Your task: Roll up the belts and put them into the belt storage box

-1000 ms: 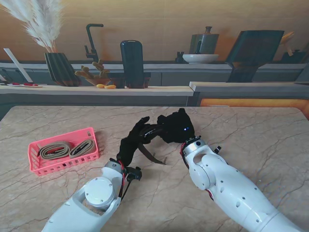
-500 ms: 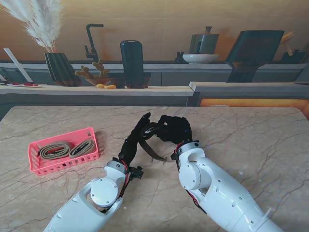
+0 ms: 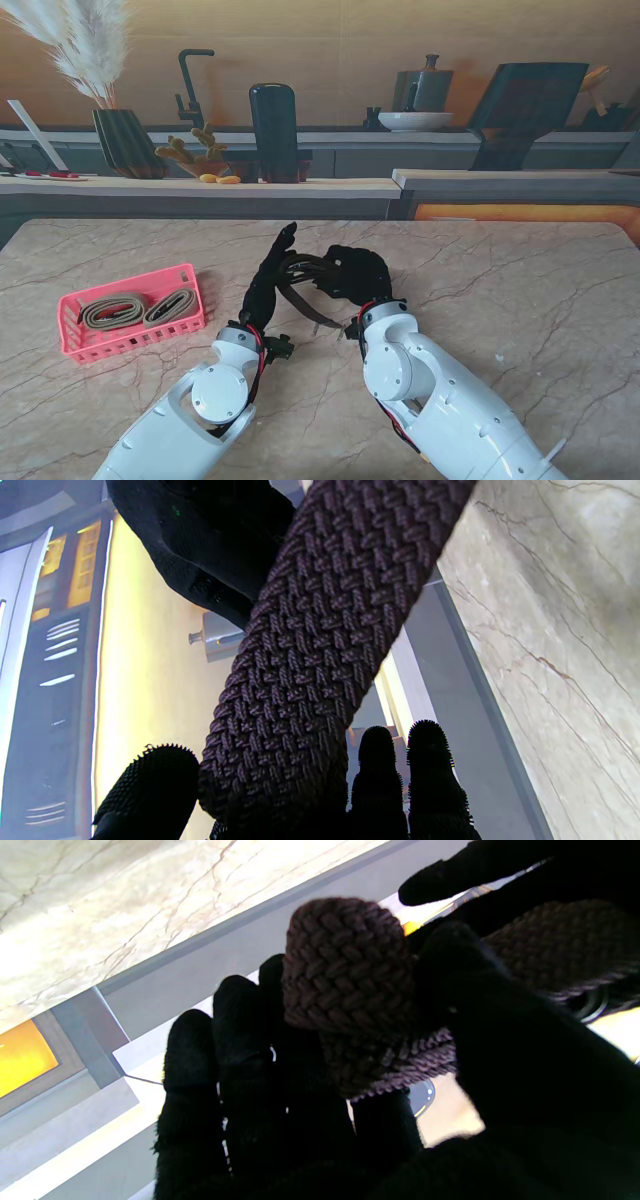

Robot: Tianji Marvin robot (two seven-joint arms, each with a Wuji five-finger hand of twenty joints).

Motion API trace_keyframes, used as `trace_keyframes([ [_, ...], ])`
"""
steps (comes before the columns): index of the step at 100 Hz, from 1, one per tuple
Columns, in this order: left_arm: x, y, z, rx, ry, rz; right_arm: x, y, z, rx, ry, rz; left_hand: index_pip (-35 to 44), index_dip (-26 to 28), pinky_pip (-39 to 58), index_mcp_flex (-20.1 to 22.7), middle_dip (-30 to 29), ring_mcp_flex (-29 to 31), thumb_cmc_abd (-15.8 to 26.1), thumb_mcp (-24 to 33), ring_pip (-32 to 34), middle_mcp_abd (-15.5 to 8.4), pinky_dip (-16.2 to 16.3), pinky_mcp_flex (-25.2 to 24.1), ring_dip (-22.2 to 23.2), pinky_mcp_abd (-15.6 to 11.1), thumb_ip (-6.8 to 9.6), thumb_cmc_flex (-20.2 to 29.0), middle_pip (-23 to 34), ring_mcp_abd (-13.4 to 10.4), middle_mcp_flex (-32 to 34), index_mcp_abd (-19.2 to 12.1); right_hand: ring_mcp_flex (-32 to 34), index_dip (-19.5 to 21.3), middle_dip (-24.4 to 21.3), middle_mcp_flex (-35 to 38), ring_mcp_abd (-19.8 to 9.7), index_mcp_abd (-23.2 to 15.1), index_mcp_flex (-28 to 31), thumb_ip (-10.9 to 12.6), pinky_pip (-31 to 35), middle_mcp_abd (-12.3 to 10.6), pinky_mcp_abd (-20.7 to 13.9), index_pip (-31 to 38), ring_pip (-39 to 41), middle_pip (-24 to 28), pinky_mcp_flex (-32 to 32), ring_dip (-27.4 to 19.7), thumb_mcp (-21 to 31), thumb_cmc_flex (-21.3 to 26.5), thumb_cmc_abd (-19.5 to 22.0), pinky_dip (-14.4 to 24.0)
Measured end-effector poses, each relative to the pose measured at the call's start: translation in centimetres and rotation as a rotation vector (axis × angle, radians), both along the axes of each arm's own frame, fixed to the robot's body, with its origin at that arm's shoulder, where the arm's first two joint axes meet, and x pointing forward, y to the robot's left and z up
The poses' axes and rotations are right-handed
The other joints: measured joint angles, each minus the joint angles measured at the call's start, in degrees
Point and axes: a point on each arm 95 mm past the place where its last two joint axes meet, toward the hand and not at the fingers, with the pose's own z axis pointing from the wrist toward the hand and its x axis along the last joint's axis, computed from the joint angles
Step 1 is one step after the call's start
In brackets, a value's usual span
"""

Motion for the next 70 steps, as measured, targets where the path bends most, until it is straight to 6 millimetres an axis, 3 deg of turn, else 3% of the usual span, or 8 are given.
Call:
trace_keyframes([
  [70,-0.7,-0.07,0.55,-0.06,-0.006,-0.007,-0.51,-0.53,0.99,0.046,-0.066,-0.064,-0.04,2.1,0.01,0.02,0.77,0.0,0.0,0.0,-1.26,-0.06,0.01,-0.01,0.0,0.41,-0.02,-0.01,1.27,-0.18,0.07,0.01,0.04,0.7,0.6,0.01,-0.35,0.11,0.52,-0.02,0.03,-0.63,-0.03,-0.01,0.0,0.16,0.09,0.01,-0.16,-0.18,0.03,0.07],
])
